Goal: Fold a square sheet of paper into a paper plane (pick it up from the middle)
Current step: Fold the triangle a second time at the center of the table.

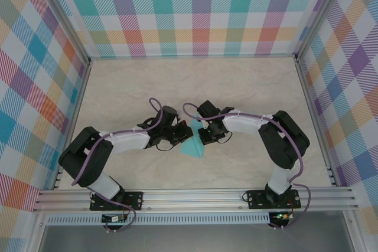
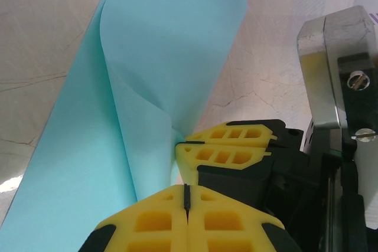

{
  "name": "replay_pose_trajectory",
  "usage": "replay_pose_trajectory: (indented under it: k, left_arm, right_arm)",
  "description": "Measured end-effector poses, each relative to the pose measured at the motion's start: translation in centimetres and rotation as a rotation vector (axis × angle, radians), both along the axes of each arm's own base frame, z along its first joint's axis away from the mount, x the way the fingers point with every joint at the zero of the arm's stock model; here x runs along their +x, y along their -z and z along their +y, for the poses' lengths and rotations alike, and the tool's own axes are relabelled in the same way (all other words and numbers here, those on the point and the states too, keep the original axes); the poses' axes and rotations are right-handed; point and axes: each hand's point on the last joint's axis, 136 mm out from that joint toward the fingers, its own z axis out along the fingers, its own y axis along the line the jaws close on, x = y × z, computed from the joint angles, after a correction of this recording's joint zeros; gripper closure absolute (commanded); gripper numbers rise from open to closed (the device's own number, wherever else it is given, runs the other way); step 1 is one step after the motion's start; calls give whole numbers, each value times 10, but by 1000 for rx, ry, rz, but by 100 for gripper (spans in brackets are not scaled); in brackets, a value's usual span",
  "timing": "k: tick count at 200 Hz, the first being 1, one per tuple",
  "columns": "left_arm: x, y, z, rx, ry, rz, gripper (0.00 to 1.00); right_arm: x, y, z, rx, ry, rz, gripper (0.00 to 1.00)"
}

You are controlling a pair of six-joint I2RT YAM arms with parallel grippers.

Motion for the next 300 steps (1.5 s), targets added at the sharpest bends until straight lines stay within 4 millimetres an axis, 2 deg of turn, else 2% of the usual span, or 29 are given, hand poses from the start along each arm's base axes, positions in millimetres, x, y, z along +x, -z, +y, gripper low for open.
replay_pose_trajectory:
  k: [24, 88, 136, 226, 254, 282, 300]
  left_arm:
    - [-1, 2, -4, -15, 14, 7, 100]
    - [2, 23, -13, -41, 14, 55, 100]
    - [8, 23, -18, -49, 13, 52, 100]
    - [5, 51, -13, 5, 12, 87, 100]
    - [4, 51, -13, 0, 15, 77, 100]
    - [4, 52, -13, -6, 14, 63, 100]
    - [4, 52, -13, -5, 15, 60, 100]
  right_arm:
    - [0, 0, 0, 0, 0, 0, 92]
    - [0, 0, 0, 0, 0, 0, 92]
    - [0, 0, 0, 0, 1, 0, 92]
    - [0, 0, 0, 1, 1, 0, 90]
    - [0, 0, 0, 1, 2, 1, 89]
    - [0, -1, 1, 6, 10, 4, 81]
    - [2, -6, 1, 7, 22, -6, 70]
